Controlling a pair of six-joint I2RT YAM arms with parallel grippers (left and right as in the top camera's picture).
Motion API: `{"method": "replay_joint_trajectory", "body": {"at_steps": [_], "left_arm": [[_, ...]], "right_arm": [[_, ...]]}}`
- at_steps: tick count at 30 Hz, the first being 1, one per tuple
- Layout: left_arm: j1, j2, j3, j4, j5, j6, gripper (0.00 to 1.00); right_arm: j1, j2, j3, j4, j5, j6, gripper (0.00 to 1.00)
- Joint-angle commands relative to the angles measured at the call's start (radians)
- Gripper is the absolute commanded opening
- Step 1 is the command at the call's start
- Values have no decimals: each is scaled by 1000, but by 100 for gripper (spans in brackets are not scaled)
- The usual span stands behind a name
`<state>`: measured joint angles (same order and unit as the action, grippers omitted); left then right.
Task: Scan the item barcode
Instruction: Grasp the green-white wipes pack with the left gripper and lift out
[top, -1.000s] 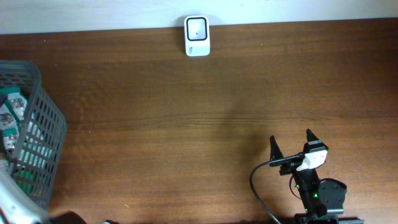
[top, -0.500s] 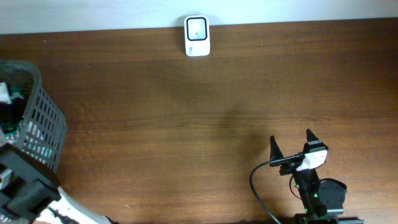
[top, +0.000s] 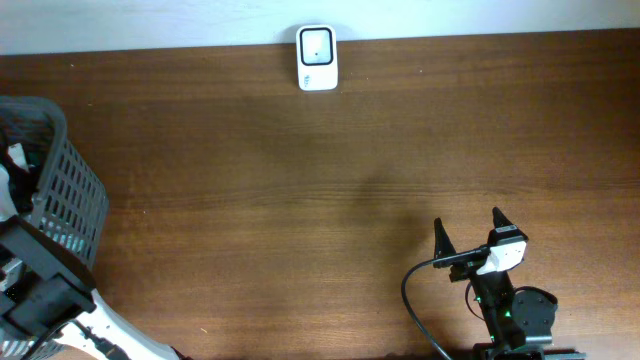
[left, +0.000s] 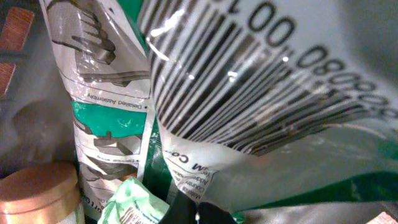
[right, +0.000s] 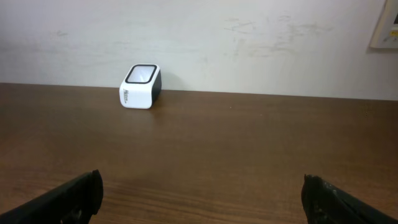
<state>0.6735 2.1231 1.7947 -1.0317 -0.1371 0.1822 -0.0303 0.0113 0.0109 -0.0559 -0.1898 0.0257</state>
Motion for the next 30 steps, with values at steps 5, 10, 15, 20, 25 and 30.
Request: {"method": "replay_joint_trajectory", "body": {"at_steps": [5, 10, 15, 20, 25, 30], "left_arm": [[2, -201, 181, -35, -36, -93, 0], [2, -426, 181, 1, 3, -157, 0], [-94, -622, 181, 125, 36, -168, 0], [-481, -749, 181, 114, 36, -172, 0], [-884, -631, 127, -98, -21, -315, 0], [-1051, -376, 29, -227, 14, -591, 0]], "right_arm": [[-3, -8, -5, -4, -9, 0, 98], [-3, -8, -5, -4, -9, 0, 98], [-3, -8, -5, -4, -9, 0, 99], [-3, -8, -5, -4, -9, 0, 99], [-3, -8, -5, -4, -10, 0, 98], [-3, -8, -5, -4, -9, 0, 98]]}}
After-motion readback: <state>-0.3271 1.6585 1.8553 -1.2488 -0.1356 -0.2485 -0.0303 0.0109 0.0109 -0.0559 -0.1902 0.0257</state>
